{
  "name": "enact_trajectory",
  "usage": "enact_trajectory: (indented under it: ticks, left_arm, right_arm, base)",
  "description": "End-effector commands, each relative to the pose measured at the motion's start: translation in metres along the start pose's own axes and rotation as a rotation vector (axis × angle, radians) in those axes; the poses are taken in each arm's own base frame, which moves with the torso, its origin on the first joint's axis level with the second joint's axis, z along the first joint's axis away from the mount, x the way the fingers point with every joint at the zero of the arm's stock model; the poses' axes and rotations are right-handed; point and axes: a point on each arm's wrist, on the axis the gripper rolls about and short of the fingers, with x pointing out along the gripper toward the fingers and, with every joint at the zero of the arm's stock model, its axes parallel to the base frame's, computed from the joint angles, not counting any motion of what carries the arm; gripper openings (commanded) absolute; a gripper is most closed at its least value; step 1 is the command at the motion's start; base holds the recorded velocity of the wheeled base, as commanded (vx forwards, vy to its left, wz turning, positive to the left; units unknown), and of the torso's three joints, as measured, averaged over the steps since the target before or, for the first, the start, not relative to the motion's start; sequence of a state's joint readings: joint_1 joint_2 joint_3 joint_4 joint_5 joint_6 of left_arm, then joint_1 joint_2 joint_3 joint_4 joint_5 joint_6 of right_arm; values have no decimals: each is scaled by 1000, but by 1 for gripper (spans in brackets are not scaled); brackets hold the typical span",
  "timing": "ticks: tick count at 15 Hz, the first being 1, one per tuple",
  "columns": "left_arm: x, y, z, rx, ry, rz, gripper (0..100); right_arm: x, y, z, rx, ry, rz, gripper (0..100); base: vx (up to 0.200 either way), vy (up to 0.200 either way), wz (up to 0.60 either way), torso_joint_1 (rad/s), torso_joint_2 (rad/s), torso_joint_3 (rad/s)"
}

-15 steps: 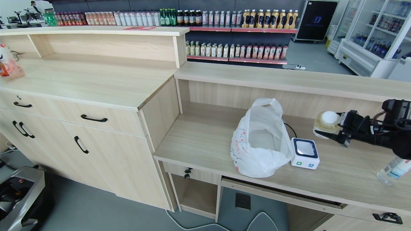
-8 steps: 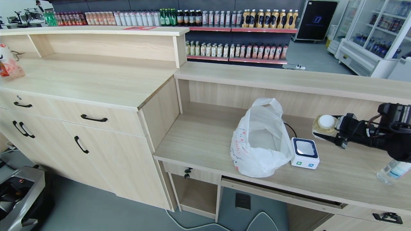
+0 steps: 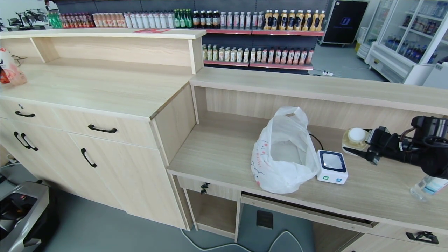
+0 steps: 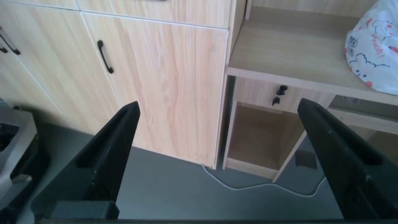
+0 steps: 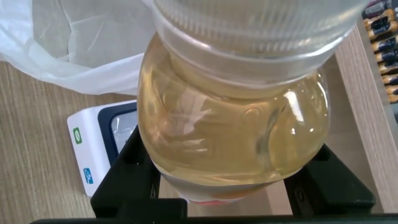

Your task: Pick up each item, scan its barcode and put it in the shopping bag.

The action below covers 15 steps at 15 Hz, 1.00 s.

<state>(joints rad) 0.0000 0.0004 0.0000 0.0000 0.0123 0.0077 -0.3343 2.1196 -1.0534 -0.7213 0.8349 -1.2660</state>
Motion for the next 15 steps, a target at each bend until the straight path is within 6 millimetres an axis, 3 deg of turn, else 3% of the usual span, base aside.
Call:
enact_trajectory:
  ticks: [1, 15]
  left_arm:
    - [0, 0, 0, 0, 0, 0, 100]
    - [0, 0, 0, 0, 0, 0, 100]
  right_arm:
    - [6, 4, -3, 9, -7, 14, 0]
    - [21, 8, 0, 24, -36, 33, 0]
  base:
    - [0, 0, 0, 0, 0, 0]
    - [0, 0, 0, 0, 0, 0]
